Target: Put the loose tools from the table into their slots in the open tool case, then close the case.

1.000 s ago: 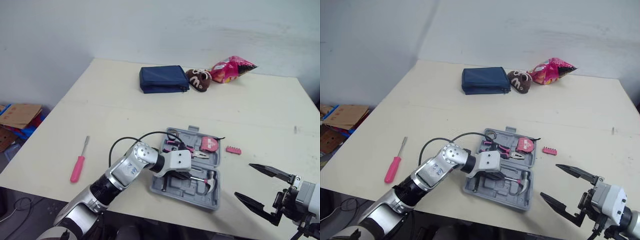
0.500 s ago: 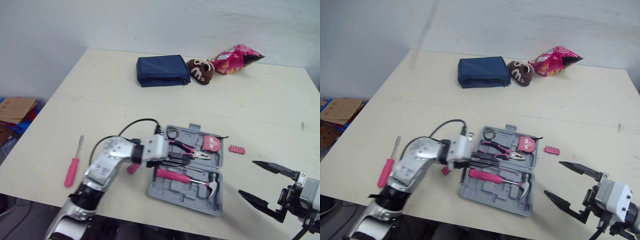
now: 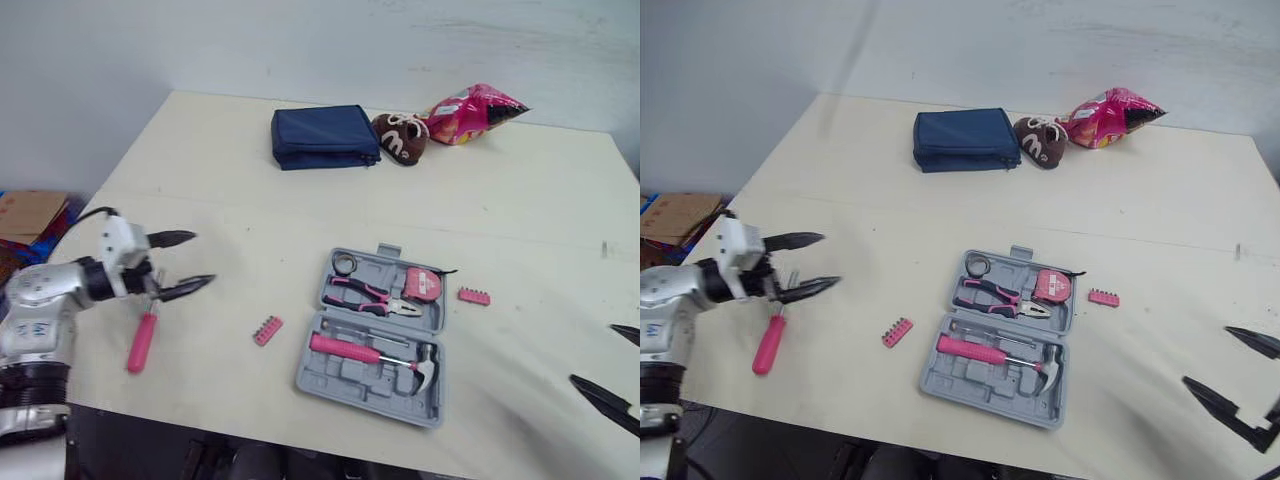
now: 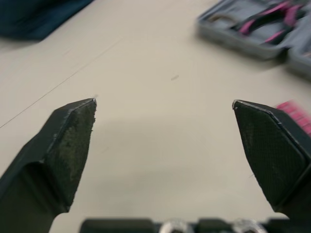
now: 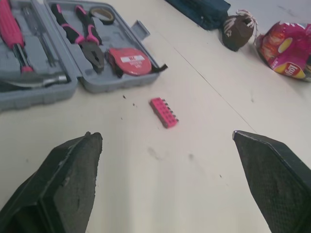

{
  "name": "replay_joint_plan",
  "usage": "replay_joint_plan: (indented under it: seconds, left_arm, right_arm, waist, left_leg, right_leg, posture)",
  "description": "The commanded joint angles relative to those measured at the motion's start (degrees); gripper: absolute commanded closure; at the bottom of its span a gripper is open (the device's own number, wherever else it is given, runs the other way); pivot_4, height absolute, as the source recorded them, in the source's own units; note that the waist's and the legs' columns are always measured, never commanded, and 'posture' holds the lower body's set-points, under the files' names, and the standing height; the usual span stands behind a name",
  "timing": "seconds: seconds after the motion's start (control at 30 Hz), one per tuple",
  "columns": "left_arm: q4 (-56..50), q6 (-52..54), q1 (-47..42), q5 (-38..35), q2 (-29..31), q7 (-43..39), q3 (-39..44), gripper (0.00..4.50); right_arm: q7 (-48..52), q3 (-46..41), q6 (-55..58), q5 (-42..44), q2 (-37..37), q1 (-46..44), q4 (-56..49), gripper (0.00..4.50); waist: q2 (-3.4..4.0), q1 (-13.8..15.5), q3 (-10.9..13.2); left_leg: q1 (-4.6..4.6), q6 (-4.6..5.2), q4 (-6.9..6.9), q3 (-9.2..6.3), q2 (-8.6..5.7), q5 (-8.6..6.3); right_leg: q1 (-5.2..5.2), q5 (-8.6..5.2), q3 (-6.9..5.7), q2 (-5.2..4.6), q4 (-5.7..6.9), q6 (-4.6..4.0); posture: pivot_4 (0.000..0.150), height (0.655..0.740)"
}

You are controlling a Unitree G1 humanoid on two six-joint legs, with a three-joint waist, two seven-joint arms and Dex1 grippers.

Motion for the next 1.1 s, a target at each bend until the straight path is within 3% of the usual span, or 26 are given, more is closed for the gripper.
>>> replay_joint_plan:
  seconds: [0.03, 0.3, 0.6, 0.83, 1.1]
  left_arm:
    - [10.5, -4.7, -1.4, 1.4, 5.5, 0.5, 4.8, 0.02]
    - [33.2, -13.3, 0.0, 4.0, 13.9, 4.9, 9.4, 0.02]
    - [37.2, -15.5, 3.5, 2.5, 14.4, 5.1, 12.7, 0.02]
    - [36.7, -16.4, 3.5, 1.9, 14.1, 2.2, 14.1, 0.02]
    - [29.8, -15.4, 8.1, -1.2, 13.6, -3.7, 17.0, 0.02]
  right_arm:
    - [2.0, -5.2, -5.4, -0.7, -1.0, 1.0, 8.5, 0.0]
    - [2.7, -9.1, -15.7, -2.0, -2.3, 2.2, 25.2, 0.0]
    - [3.6, -6.8, -22.6, -1.1, -3.2, -1.4, 36.5, 0.0]
    - [5.6, -1.7, -21.9, -0.7, -4.5, -7.2, 36.6, 0.0]
    - [6.9, 5.8, -15.3, 2.2, -2.6, -10.2, 21.7, 0.0]
  waist:
    - [-0.07, 0.0, 0.0]
    - [-0.1, -0.1, 0.1]
    - [-0.24, -0.2, 0.1]
    - [-0.23, -0.8, 0.1]
    - [-0.23, -1.6, 0.1]
  left_leg:
    - [0.01, -0.04, -0.01, 0.01, 0.01, -0.02]
    - [0.21, -0.17, -0.14, 0.2, 0.08, -0.16]
    - [0.47, -0.24, -0.17, 0.21, 0.07, -0.12]
    - [0.58, -0.36, -0.15, 0.2, 0.06, 0.02]
    - [0.52, -0.17, -0.15, 0.2, 0.07, 0.15]
  right_leg:
    - [0.0, -0.02, -0.02, -0.01, 0.0, -0.02]
    - [-0.03, -0.21, -0.04, -0.06, 0.11, -0.16]
    - [-0.01, -0.21, -0.05, -0.15, 0.56, -0.36]
    - [-0.01, -0.13, -0.07, -0.14, 0.81, -0.48]
    - [-0.04, -0.13, -0.08, -0.13, 0.85, -0.48]
  posture:
    - [0.15, 0.74]
    - [0.15, 0.74]
    - [0.15, 0.74]
    - [0.15, 0.74]
    - [0.15, 0.74]
